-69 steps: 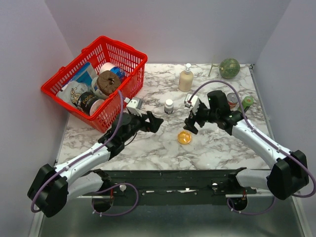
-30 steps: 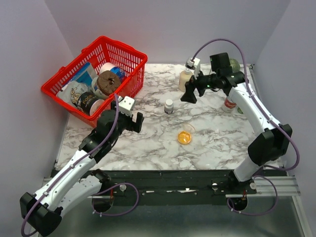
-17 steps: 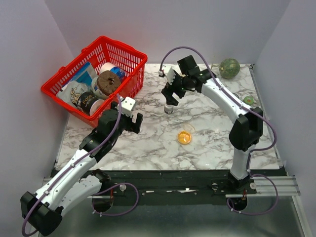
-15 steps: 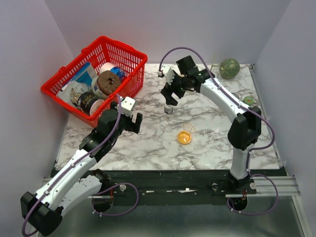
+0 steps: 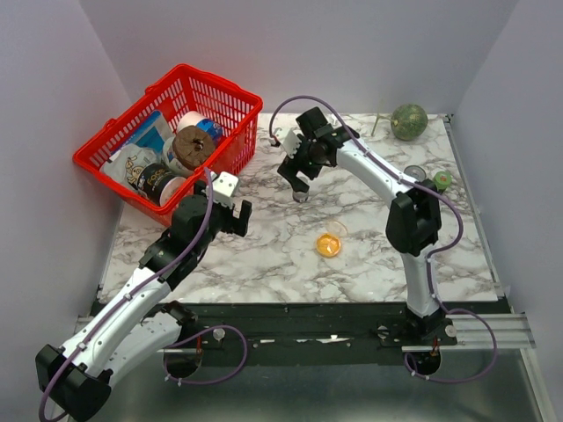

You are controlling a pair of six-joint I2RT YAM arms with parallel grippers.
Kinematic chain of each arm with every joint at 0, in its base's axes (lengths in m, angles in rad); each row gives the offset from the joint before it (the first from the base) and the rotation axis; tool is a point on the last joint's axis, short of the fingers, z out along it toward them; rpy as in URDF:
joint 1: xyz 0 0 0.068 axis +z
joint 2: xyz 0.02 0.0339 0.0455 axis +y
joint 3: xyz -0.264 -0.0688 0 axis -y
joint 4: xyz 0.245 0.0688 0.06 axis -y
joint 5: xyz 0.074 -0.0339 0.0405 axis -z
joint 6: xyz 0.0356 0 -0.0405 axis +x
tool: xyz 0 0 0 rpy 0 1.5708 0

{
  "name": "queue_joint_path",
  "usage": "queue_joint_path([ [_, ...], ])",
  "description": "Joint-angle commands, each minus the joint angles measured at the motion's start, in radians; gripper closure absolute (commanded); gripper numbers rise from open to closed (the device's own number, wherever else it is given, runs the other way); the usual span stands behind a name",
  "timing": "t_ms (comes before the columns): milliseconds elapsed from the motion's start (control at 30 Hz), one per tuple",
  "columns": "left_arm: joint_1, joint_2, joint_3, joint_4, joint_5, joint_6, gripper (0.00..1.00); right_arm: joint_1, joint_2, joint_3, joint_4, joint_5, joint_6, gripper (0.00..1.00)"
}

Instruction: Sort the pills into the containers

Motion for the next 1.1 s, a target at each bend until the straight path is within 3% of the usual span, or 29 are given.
queue_joint_path([
  [0, 0.007, -0.011, -0.002, 0.000, -0.015, 0.015, 0.01, 0.006, 0.050, 0.049, -0.038, 0.049, 0.015, 0.01],
  [500, 0.025, -0.014, -0.002, 0.006, 0.014, 0.014, 0.01, 0.006, 0.089, 0.047, -0.041, 0.044, 0.032, 0.09],
  [767, 0.034, -0.020, -0.002, 0.008, 0.022, 0.009, 0.01, 0.006, 0.101, 0.058, -0.050, 0.021, 0.046, 0.24],
  [900, 0.036, -0.020, -0.002, 0.008, 0.027, 0.006, 0.01, 0.006, 0.104, 0.062, -0.054, -0.002, 0.047, 0.43],
  [933, 0.039, -0.023, -0.002, 0.009, 0.031, -0.001, 0.01, 0.006, 0.104, 0.062, -0.055, -0.003, 0.047, 0.54],
  [1067, 0.054, -0.037, -0.011, 0.026, 0.053, -0.015, 0.01, 0.006, 0.077, 0.069, -0.065, -0.052, 0.044, 0.77],
])
